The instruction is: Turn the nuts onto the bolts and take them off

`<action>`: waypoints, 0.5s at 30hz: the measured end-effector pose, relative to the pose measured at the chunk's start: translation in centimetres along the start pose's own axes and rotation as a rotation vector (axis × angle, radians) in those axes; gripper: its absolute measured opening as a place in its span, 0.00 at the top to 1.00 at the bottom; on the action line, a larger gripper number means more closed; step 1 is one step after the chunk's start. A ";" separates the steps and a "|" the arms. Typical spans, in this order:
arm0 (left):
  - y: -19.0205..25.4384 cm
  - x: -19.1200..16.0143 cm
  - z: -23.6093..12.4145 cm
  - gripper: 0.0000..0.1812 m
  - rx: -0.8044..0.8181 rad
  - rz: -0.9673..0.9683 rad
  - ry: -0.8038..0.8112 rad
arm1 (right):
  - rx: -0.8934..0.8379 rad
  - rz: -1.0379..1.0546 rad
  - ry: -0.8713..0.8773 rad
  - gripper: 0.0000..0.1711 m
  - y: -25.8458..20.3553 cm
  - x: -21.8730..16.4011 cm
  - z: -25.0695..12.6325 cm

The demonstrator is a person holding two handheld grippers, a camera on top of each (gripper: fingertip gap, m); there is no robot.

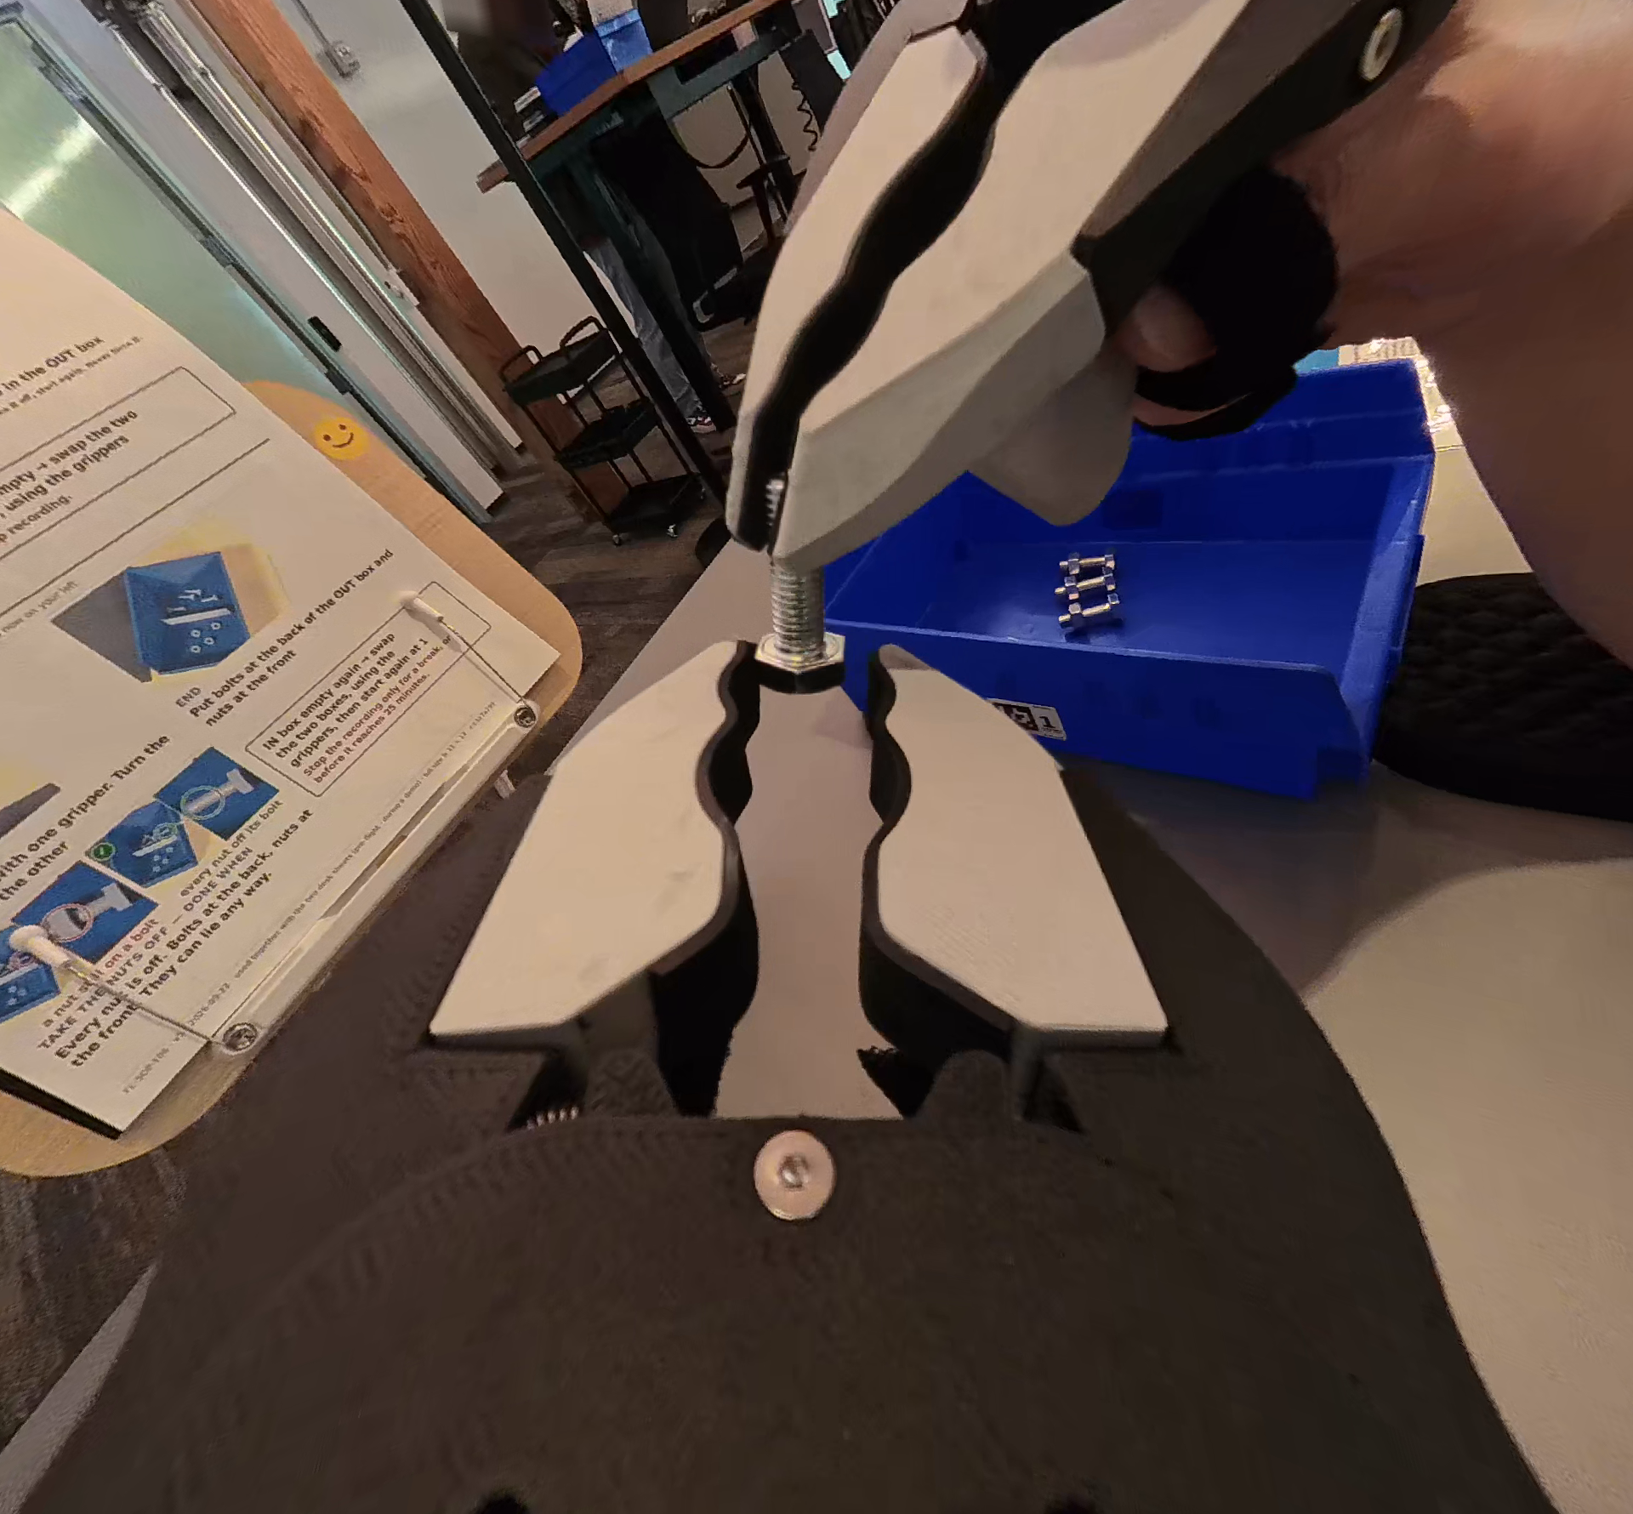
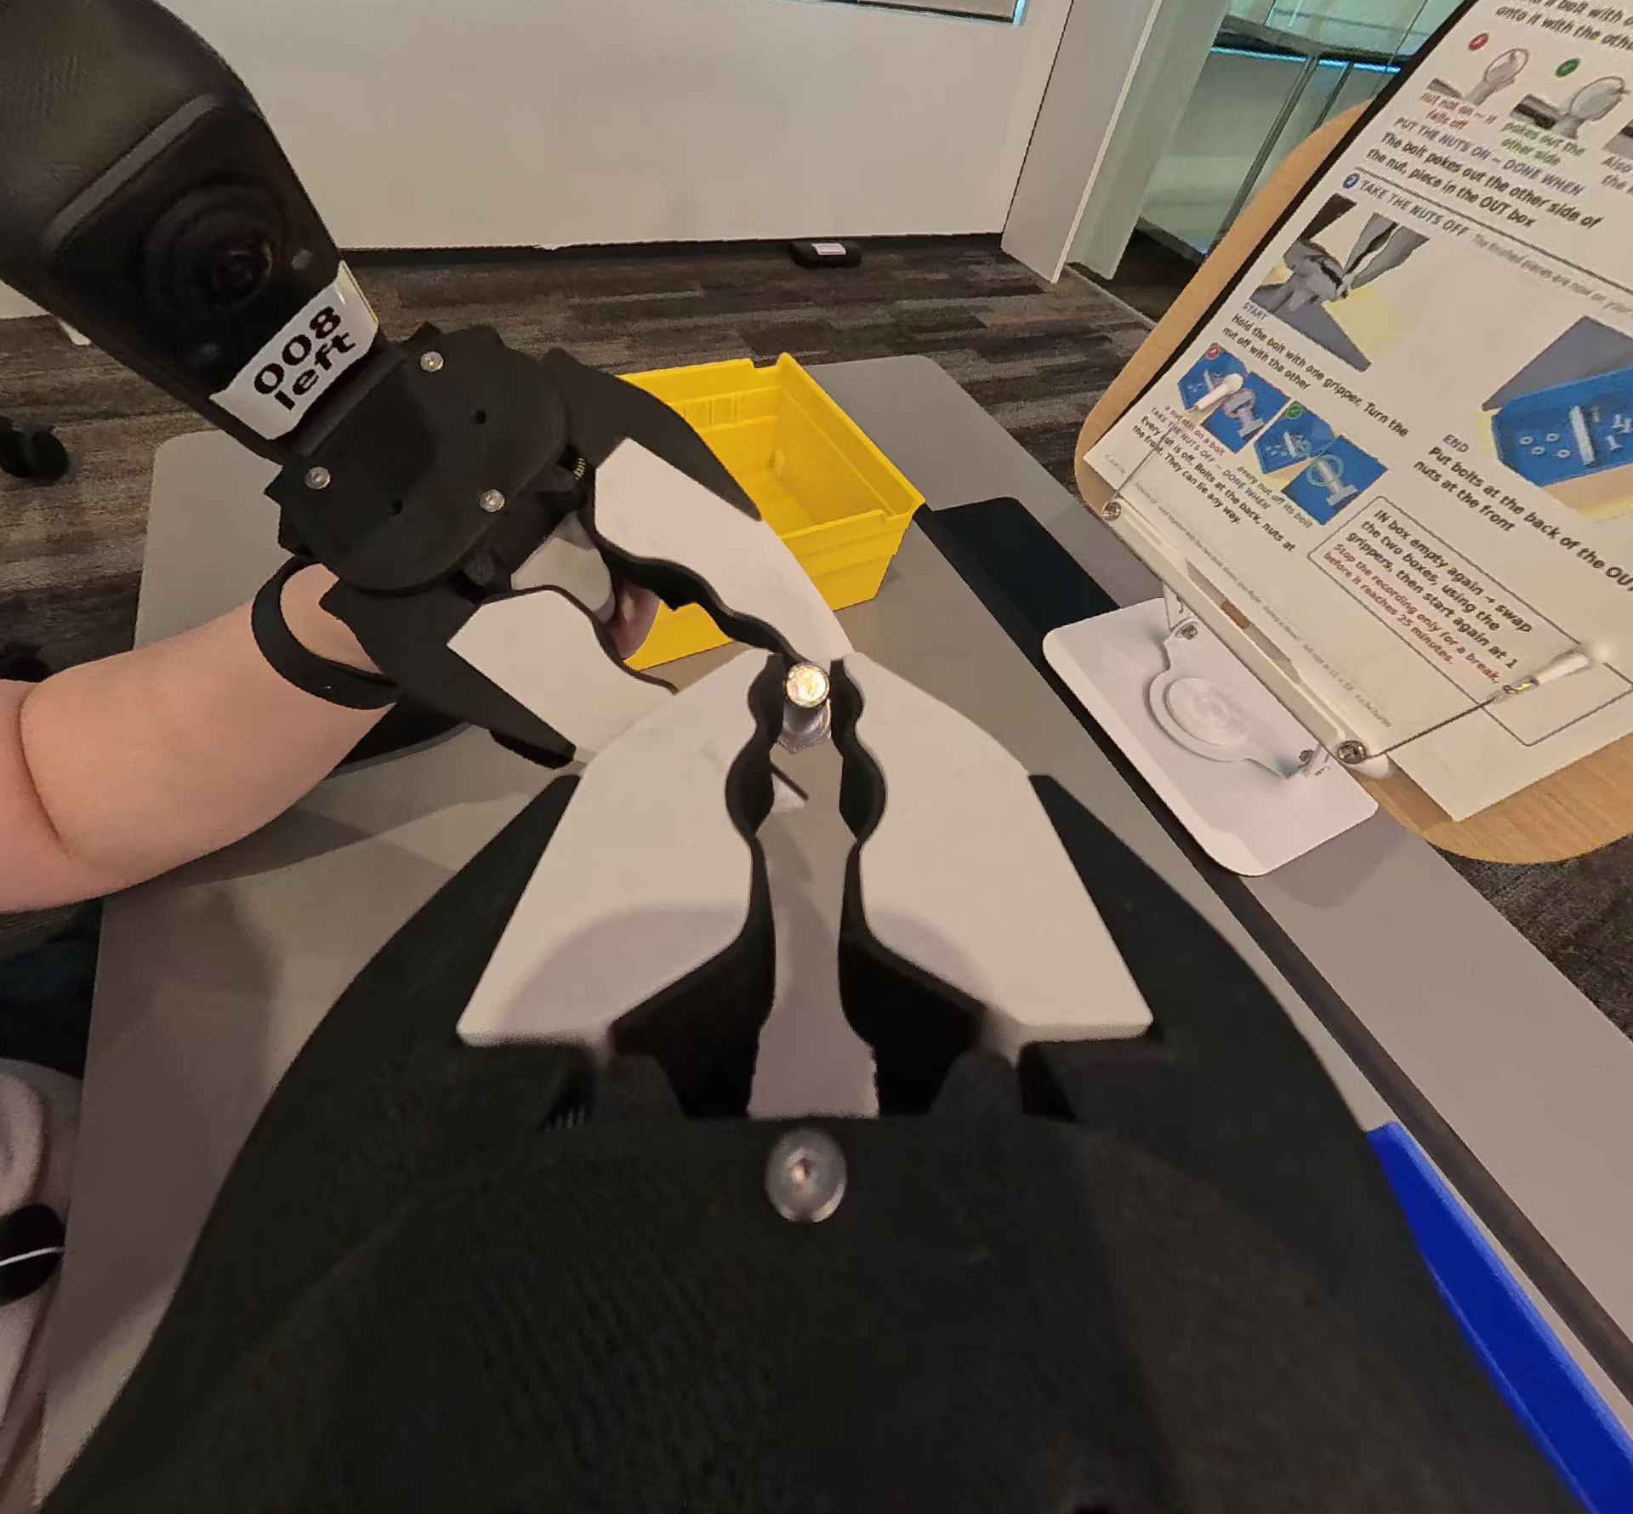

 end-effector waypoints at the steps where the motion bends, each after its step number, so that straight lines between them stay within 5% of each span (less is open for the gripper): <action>1: -0.1 0.0 0.0 0.88 0.002 -0.002 0.001 | 0.002 0.000 -0.003 0.94 0.0 0.0 0.1; 12: -0.6 -0.3 0.0 0.90 0.012 -0.024 -0.016 | -0.016 -0.042 0.000 0.94 -0.1 -0.1 0.8; 15: -1.3 -0.2 -0.5 0.90 0.062 -0.016 0.001 | -0.055 -0.086 0.034 0.84 0.2 0.2 0.4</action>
Point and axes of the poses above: each gripper's, where its closed fingertips meet, z out along the fingers, x out of its top, y = z × x across the jaws, the point moved 6 cm from there along -z, back along the fingers, and after that the axes turned 6 degrees about -z, right-handed, at the moved point
